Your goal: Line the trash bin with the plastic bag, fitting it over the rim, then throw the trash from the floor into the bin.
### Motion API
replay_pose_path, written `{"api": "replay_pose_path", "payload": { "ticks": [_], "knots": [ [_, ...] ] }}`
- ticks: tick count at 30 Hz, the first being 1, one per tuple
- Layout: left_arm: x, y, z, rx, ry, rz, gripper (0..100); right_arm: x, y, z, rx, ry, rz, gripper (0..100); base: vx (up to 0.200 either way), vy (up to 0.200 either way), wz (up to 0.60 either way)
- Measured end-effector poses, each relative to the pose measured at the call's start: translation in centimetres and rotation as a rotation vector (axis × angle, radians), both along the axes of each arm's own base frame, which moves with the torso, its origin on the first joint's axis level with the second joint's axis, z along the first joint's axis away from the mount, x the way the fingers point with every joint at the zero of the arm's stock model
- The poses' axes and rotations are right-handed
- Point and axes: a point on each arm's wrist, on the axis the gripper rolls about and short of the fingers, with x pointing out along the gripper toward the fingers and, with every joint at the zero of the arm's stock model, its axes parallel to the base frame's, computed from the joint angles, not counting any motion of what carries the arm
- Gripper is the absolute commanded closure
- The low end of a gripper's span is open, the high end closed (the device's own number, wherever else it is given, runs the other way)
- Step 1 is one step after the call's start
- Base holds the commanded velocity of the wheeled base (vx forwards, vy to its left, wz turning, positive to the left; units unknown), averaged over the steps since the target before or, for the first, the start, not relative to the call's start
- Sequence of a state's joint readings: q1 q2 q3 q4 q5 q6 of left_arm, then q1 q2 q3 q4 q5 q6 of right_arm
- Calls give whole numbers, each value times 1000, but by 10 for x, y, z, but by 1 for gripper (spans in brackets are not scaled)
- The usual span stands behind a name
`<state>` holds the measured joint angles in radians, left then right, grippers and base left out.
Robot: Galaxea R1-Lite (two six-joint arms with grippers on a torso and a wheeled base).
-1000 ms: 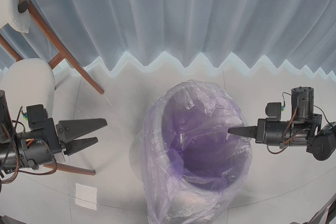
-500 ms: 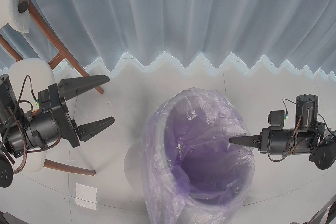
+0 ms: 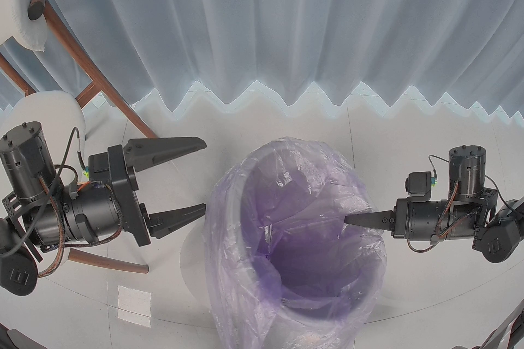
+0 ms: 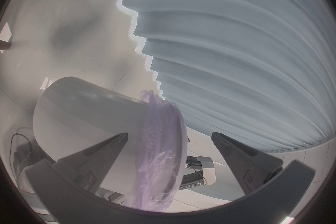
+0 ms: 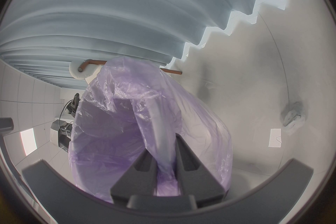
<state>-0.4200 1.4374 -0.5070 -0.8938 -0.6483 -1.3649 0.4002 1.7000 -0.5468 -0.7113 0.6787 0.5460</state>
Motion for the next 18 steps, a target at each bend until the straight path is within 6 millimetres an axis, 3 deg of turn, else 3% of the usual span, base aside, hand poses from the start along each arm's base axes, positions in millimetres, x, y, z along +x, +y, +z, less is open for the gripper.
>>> {"api": "replay_pose_path", "payload": {
  "ticks": [18],
  "knots": [
    [19,-9,4,-9,-6,-2,0,3,11,-4,-6,11,32,100,0,0,0]
  ]
}}
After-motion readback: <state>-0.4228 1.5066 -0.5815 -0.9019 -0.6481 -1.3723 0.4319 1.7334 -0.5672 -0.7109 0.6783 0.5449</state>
